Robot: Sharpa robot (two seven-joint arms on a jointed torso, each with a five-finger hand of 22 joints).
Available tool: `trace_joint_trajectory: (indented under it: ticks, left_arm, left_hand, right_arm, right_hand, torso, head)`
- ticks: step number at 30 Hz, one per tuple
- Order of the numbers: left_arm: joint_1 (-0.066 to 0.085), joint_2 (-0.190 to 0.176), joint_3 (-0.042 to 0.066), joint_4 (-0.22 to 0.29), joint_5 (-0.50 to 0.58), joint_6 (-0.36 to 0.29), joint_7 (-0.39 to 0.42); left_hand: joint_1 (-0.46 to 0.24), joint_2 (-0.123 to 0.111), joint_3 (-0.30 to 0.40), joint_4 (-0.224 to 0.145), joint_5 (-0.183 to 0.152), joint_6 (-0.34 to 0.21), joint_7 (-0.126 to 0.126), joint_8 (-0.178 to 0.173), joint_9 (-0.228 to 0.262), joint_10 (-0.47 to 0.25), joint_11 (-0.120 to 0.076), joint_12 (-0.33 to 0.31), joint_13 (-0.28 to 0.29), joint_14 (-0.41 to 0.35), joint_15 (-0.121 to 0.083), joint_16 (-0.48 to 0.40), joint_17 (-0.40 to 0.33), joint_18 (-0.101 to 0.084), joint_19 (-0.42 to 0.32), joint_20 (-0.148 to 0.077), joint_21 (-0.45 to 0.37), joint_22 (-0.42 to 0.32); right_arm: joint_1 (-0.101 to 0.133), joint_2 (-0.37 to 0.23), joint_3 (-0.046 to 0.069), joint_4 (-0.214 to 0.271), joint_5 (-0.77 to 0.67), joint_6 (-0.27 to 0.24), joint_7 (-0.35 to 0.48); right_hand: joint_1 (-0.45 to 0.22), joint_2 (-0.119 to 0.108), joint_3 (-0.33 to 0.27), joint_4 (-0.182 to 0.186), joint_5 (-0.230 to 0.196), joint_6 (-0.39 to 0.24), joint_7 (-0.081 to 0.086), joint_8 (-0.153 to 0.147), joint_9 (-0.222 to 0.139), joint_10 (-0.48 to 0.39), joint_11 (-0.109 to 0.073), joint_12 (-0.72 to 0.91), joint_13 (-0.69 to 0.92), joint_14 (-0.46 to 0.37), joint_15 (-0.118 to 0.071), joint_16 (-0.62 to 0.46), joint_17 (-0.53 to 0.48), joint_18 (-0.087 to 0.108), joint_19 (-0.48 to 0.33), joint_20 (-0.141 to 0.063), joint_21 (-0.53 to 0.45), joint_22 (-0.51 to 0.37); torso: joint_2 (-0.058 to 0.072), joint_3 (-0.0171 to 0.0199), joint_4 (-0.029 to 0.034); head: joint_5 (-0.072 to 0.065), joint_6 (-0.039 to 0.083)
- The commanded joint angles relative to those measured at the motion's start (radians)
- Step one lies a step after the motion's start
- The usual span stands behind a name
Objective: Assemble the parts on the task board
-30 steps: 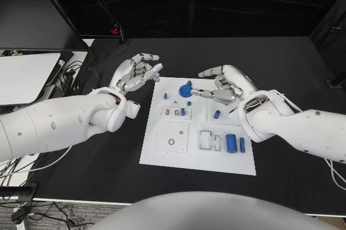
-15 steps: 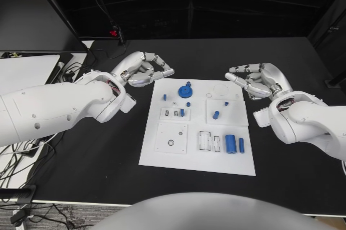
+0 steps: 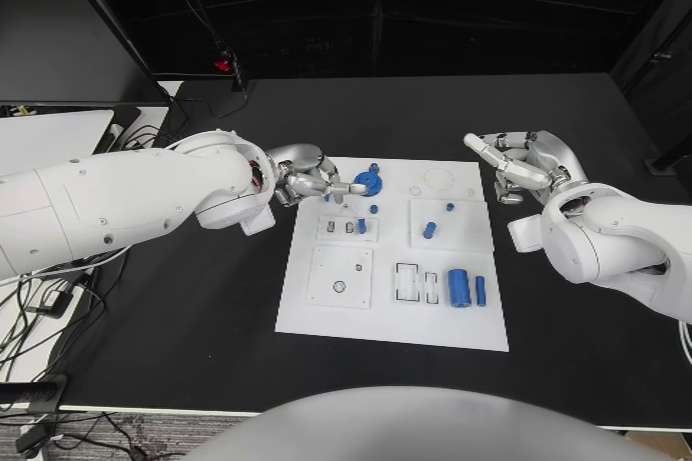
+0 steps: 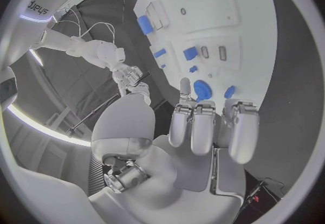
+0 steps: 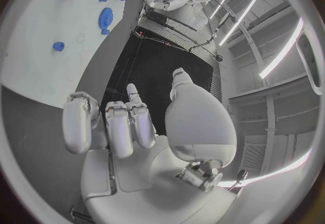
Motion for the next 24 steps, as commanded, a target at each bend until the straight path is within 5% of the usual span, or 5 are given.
trace_joint_trajectory:
  ticks: [1,5,12,17,24]
  left_arm:
    - [0.002,0.021,0.001,-0.019,-0.022,0.181,-0.142]
    - [0.003,0.057,0.001,-0.050,-0.017,0.225,-0.145]
    - [0.001,0.095,0.001,-0.092,-0.004,0.286,-0.133]
    - [0.000,0.117,0.001,-0.107,-0.002,0.286,-0.152]
    - [-0.003,0.153,0.001,-0.125,-0.001,0.274,-0.194]
  left_hand:
    - [0.005,0.021,0.001,-0.001,0.025,0.007,-0.009,0.014,0.026,0.104,-0.011,0.003,0.263,0.104,-0.010,0.001,0.263,-0.014,0.106,-0.010,0.003,0.263]
    - [0.007,0.037,-0.005,-0.002,0.031,0.031,-0.019,0.018,0.048,0.104,-0.019,0.003,0.263,0.104,-0.017,0.001,0.263,-0.014,0.106,-0.016,0.003,0.263]
    - [0.028,0.059,-0.018,-0.002,0.012,0.072,-0.033,-0.012,0.070,0.104,-0.033,0.003,0.263,0.104,-0.030,0.001,0.263,-0.014,0.106,-0.028,0.003,0.263]
    - [0.032,0.100,-0.017,-0.001,0.026,0.094,-0.040,-0.026,0.088,0.104,-0.040,0.003,0.263,0.104,-0.036,0.001,0.263,-0.014,0.106,-0.034,0.003,0.263]
    - [0.031,0.113,-0.023,-0.001,0.032,0.105,-0.044,-0.036,0.099,0.104,-0.044,0.003,0.263,0.104,-0.039,0.001,0.263,-0.014,0.106,-0.038,0.003,0.263]
  right_arm:
    - [0.001,0.010,0.000,-0.009,0.006,0.053,0.015]
    - [0.000,0.021,0.000,-0.023,-0.009,0.063,0.014]
    - [-0.001,0.029,-0.001,-0.034,-0.089,0.073,-0.002]
    - [-0.003,0.030,-0.001,-0.037,-0.106,0.076,-0.011]
    - [-0.006,0.032,-0.002,-0.043,-0.112,0.075,-0.019]
  right_hand:
    - [-0.001,0.009,0.003,0.000,-0.005,0.006,0.002,0.003,0.000,0.077,-0.005,-0.009,0.241,0.104,-0.006,0.002,0.263,0.011,-0.008,0.000,-0.006,0.196]
    - [-0.001,0.013,0.005,0.000,-0.008,0.006,0.003,0.002,0.000,0.073,-0.005,-0.011,0.239,0.104,-0.006,0.002,0.263,0.012,-0.010,0.000,-0.008,0.195]
    - [0.006,0.037,0.012,-0.003,-0.012,0.019,-0.003,0.009,0.002,0.072,-0.008,-0.012,0.238,0.104,-0.008,0.002,0.263,0.013,-0.013,-0.001,-0.013,0.194]
    - [0.010,0.041,0.012,-0.003,-0.013,0.016,-0.006,0.006,0.000,0.071,-0.011,-0.013,0.237,0.104,-0.009,0.002,0.263,0.013,-0.014,-0.001,-0.015,0.194]
    - [0.013,0.047,0.014,-0.004,-0.014,0.015,-0.009,0.005,0.000,0.071,-0.013,-0.013,0.237,0.104,-0.011,0.002,0.263,0.014,-0.015,-0.002,-0.015,0.194]
  torso:
    - [0.002,-0.0005,-0.0034]
    - [0.001,-0.0005,0.0001]
    - [0.000,-0.0012,-0.0033]
    - [-0.001,-0.0007,-0.0005]
    - [0.000,-0.0010,-0.0012]
  head:
    - [0.000,0.000]
    - [-0.004,0.000]
    - [-0.012,-0.003]
    - [-0.019,-0.003]
    - [-0.020,-0.002]
